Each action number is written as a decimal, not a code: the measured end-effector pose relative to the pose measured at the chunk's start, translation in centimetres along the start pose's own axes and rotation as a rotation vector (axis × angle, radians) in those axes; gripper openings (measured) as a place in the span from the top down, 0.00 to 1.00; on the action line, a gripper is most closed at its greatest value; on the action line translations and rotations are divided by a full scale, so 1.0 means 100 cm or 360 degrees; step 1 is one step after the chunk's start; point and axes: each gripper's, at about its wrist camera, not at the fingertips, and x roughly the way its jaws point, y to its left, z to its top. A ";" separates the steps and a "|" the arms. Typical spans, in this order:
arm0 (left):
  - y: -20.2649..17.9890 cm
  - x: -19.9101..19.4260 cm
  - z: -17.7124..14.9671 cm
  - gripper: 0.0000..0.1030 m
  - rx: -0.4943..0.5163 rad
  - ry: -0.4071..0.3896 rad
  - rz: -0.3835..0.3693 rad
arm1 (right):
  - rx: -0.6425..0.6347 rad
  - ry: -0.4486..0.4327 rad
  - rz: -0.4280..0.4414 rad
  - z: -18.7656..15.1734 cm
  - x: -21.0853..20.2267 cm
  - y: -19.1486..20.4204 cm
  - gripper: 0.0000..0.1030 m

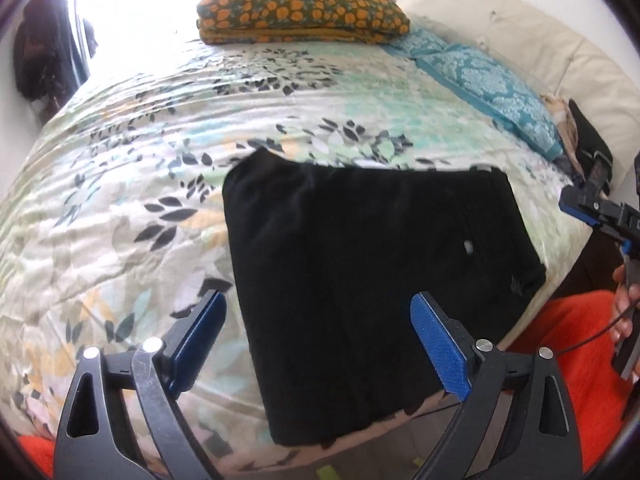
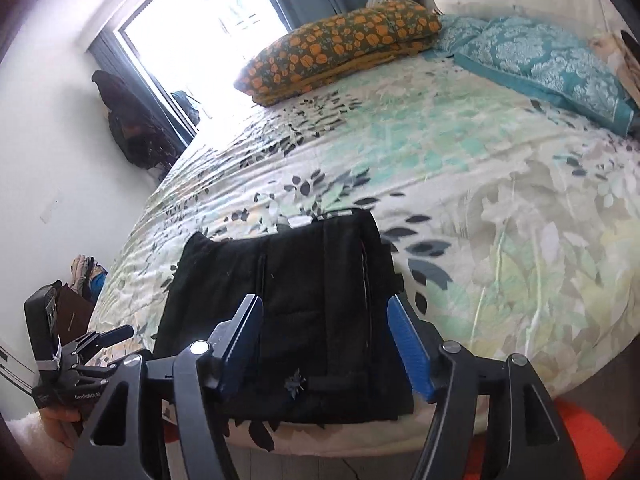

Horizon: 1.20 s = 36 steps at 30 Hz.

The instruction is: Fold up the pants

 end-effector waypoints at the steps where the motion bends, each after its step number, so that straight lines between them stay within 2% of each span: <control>1: 0.006 0.005 0.014 0.08 -0.0054 -0.0009 -0.0001 | -0.0030 -0.0014 0.0039 0.012 0.001 0.007 0.37; 4: 0.014 0.030 0.053 0.08 -0.0169 -0.0042 -0.0021 | -0.0169 -0.0035 0.0114 0.044 0.021 0.032 0.37; 7: 0.014 0.066 0.074 0.08 -0.0229 -0.0053 -0.0016 | -0.0333 -0.0031 0.0131 0.057 0.061 0.049 0.39; 9: 0.016 0.092 0.076 0.08 -0.0246 -0.0060 -0.0009 | -0.0445 0.0029 0.0143 0.052 0.095 0.051 0.43; 11: 0.025 0.123 0.072 0.08 -0.0288 -0.0011 0.0074 | -0.0494 0.0136 0.0079 0.035 0.132 0.038 0.52; 13: 0.044 0.149 0.062 0.04 -0.0403 0.0047 0.0156 | -0.0478 0.0111 0.0066 0.020 0.148 0.019 0.54; 14: 0.058 0.160 0.055 0.00 -0.0508 0.0088 0.0155 | -0.0421 0.0082 0.0108 0.018 0.149 0.009 0.61; 15: 0.072 0.166 0.050 0.00 -0.0610 0.0103 0.0067 | -0.0365 0.0070 0.0115 0.019 0.149 0.003 0.62; 16: 0.078 0.163 0.048 0.01 -0.0658 0.0050 0.0015 | -0.0340 0.0067 0.0138 0.021 0.149 0.000 0.62; 17: 0.078 0.162 0.048 0.01 -0.0661 0.0043 0.0014 | -0.0329 0.0066 0.0152 0.021 0.151 -0.002 0.62; 21: 0.069 0.160 0.051 0.01 -0.0598 0.0084 0.0078 | -0.0259 0.0060 0.0202 0.023 0.155 -0.010 0.63; 23: 0.065 0.146 0.054 0.03 -0.0592 0.0083 0.0098 | -0.0249 0.0062 0.0219 0.024 0.153 -0.010 0.63; 25: 0.058 0.121 0.054 0.03 -0.0562 0.0037 0.0059 | -0.0257 0.0055 0.0214 0.028 0.145 -0.007 0.63; 27: 0.045 0.089 0.051 0.02 -0.0466 -0.0018 0.0010 | -0.0287 0.0017 0.0171 0.032 0.124 0.004 0.53; 28: 0.037 0.074 0.048 0.02 -0.0399 -0.0037 0.0003 | -0.0301 -0.0022 0.0134 0.031 0.110 0.010 0.36; 29: 0.028 0.060 0.043 0.02 -0.0335 -0.0049 0.0000 | -0.0307 -0.0072 0.0105 0.029 0.095 0.015 0.28; 32: 0.003 0.031 0.022 0.02 -0.0174 -0.0039 -0.0024 | -0.0314 -0.0114 0.0053 0.015 0.057 0.033 0.26; 36: -0.025 0.022 -0.016 0.02 -0.0038 0.0030 -0.0029 | -0.0364 0.0005 -0.0039 -0.024 0.034 0.061 0.25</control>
